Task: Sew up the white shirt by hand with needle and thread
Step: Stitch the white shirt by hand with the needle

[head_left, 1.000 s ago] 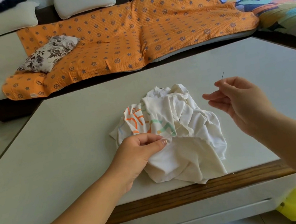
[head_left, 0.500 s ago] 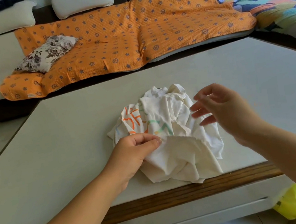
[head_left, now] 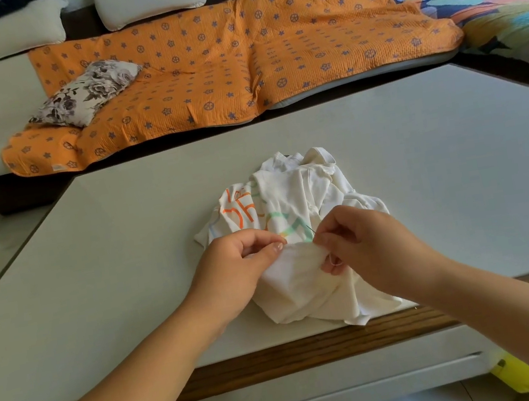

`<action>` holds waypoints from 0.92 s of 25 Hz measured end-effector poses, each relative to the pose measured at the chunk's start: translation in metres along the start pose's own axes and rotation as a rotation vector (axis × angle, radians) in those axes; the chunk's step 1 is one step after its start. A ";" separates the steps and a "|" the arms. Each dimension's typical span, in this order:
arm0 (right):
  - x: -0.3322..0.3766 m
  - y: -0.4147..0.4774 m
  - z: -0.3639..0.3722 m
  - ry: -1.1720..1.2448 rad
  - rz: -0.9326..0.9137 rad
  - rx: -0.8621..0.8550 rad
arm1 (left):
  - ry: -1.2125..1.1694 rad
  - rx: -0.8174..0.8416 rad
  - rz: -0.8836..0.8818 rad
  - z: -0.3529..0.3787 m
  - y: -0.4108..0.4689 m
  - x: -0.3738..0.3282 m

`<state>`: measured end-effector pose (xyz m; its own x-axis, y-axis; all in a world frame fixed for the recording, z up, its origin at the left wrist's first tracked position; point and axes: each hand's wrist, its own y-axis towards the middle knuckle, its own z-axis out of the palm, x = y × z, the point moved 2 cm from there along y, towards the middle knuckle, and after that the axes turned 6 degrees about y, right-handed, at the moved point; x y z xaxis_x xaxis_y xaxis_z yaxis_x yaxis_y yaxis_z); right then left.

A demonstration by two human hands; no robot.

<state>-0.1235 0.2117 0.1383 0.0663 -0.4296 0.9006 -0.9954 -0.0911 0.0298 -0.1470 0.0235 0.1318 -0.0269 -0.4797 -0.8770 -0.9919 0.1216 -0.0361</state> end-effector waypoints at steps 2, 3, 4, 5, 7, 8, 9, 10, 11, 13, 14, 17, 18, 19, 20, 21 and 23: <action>-0.004 0.000 0.002 0.006 -0.005 -0.029 | 0.112 -0.050 0.054 0.001 0.002 -0.001; -0.005 0.001 0.004 0.008 -0.009 -0.046 | 0.109 -0.035 0.053 0.003 0.002 -0.001; -0.006 0.001 0.004 0.006 -0.022 -0.068 | 0.080 0.002 0.032 0.004 0.001 0.000; -0.006 0.000 0.004 0.003 -0.043 -0.092 | 0.053 0.048 0.002 0.006 0.001 0.001; -0.006 -0.001 0.001 -0.011 -0.085 -0.129 | 0.037 0.088 -0.043 0.006 0.001 0.003; -0.006 -0.001 0.001 -0.025 -0.093 -0.133 | 0.021 0.086 -0.060 0.005 0.001 0.004; -0.007 -0.002 0.001 -0.052 -0.100 -0.130 | -0.007 0.080 -0.072 0.005 0.000 0.004; -0.008 -0.003 0.003 -0.098 -0.120 -0.130 | -0.039 0.076 -0.080 0.005 0.000 0.004; -0.007 -0.005 0.004 -0.153 -0.169 -0.150 | -0.063 0.076 -0.083 0.005 -0.001 0.004; -0.001 -0.010 0.006 -0.208 -0.299 -0.212 | -0.089 0.078 -0.083 0.005 -0.002 0.003; 0.001 -0.013 0.008 -0.189 -0.328 -0.213 | -0.102 0.078 -0.083 0.005 -0.003 0.002; 0.001 -0.017 0.013 -0.072 -0.198 -0.079 | -0.113 0.075 -0.080 0.004 -0.003 0.000; -0.002 -0.017 0.014 -0.062 -0.154 -0.047 | -0.114 0.075 -0.078 0.004 -0.004 -0.001; -0.004 -0.016 0.015 -0.053 -0.124 -0.030 | -0.121 0.075 -0.076 0.005 -0.004 -0.002; -0.006 -0.016 0.015 -0.030 -0.102 -0.020 | -0.129 0.077 -0.075 0.005 -0.004 -0.002; -0.006 -0.015 0.016 0.004 -0.081 -0.013 | -0.138 0.078 -0.077 0.005 -0.004 -0.003; -0.007 -0.015 0.017 0.062 -0.040 0.000 | -0.147 0.078 -0.082 0.005 -0.004 -0.003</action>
<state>-0.1083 0.2010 0.1247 0.1013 -0.3694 0.9237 -0.9920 -0.1074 0.0658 -0.1426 0.0283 0.1321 0.0777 -0.3594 -0.9300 -0.9772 0.1574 -0.1425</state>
